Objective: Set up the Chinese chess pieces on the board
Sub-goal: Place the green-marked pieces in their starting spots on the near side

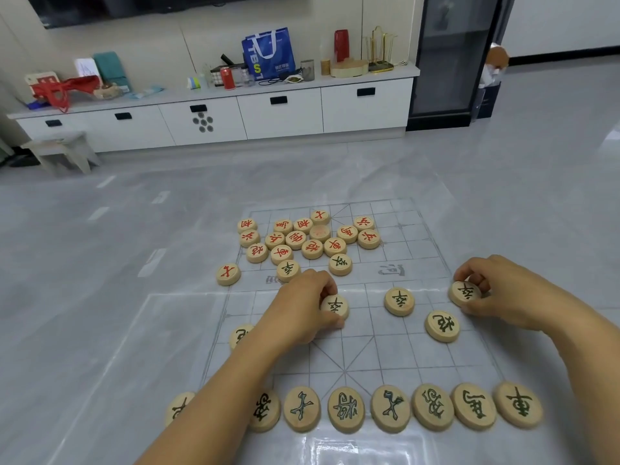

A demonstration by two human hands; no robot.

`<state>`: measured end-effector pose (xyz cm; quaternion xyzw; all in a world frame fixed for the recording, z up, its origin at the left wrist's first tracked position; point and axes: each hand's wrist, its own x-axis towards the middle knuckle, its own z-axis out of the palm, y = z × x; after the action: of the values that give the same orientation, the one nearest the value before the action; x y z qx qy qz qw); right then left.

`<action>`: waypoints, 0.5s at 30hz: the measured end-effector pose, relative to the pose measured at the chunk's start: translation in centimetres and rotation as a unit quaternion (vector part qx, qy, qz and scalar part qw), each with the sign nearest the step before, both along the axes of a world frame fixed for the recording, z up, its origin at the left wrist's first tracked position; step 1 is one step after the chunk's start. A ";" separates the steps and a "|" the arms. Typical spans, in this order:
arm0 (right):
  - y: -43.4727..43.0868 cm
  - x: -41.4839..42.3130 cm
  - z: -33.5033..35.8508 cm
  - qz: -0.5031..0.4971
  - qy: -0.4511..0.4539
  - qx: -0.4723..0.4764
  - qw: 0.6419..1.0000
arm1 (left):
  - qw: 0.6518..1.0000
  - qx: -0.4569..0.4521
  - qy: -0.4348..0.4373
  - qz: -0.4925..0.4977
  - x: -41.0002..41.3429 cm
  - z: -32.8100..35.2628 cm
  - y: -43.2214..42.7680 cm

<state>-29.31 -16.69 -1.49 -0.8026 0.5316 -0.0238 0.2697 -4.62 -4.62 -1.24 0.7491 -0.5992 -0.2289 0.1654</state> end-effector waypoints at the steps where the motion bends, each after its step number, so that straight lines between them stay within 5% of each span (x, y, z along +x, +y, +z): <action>1: 0.0 0.0 0.0 0.001 0.001 0.000 1.000 | 1.000 -0.003 0.001 0.003 0.0 -0.1 0.0; 15: 0.4 0.1 0.5 -0.004 0.007 0.012 1.000 | 1.000 -0.023 -0.008 0.005 0.1 -0.8 -0.1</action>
<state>-29.22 -16.32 -1.01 -0.7970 0.5374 -0.0128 0.2754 -4.48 -4.76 -2.06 0.7498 -0.6019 -0.2086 0.1791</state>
